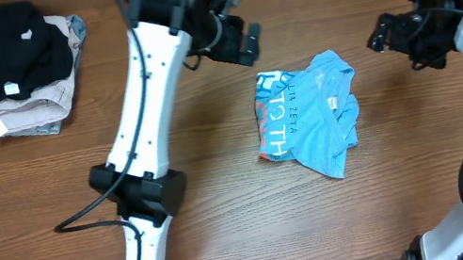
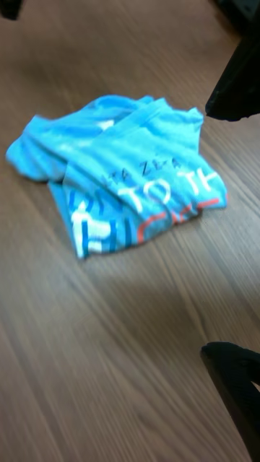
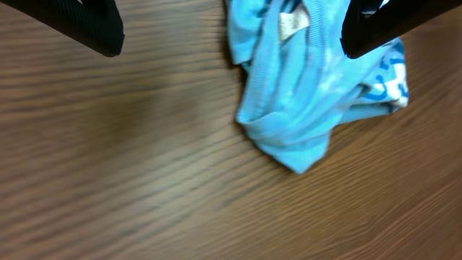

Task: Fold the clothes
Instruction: 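Grasp the folded shirt with the left gripper and lift it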

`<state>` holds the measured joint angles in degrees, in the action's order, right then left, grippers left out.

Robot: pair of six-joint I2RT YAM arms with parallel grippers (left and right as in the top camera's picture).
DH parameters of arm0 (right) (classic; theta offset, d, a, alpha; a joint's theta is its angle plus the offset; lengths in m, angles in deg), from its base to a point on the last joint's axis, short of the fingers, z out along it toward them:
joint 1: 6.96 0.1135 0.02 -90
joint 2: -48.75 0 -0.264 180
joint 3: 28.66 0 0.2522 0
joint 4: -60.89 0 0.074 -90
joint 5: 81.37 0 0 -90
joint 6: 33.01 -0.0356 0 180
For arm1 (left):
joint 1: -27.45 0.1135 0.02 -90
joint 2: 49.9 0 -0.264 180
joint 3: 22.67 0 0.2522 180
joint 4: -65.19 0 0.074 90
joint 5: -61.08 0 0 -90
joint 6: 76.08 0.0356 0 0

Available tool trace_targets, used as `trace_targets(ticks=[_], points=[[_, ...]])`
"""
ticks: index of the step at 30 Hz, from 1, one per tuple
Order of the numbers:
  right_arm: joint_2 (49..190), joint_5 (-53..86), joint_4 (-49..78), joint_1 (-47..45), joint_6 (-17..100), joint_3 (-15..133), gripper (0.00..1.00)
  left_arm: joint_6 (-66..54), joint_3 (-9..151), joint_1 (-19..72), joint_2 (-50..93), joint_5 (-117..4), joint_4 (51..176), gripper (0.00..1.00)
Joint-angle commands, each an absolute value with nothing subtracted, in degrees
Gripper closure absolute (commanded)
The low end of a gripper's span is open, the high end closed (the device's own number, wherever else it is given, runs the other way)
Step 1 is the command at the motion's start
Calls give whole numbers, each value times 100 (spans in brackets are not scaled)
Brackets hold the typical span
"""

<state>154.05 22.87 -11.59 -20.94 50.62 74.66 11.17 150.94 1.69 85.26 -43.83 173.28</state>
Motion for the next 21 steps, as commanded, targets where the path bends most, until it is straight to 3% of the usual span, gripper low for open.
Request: trace_targets(ticks=[1,12,21], points=[[15344,2341,-1157,-2314,4938,7496,0,1266,15057,-17,8930,-4401,17321,0],[15344,2418,-1270,-2631,4946,7496,0,1585,15057,-764,10163,-4545,17059,0],[15344,2418,-1279,-2631,4946,7496,0,1869,15057,-1276,10281,-4517,17170,0]])
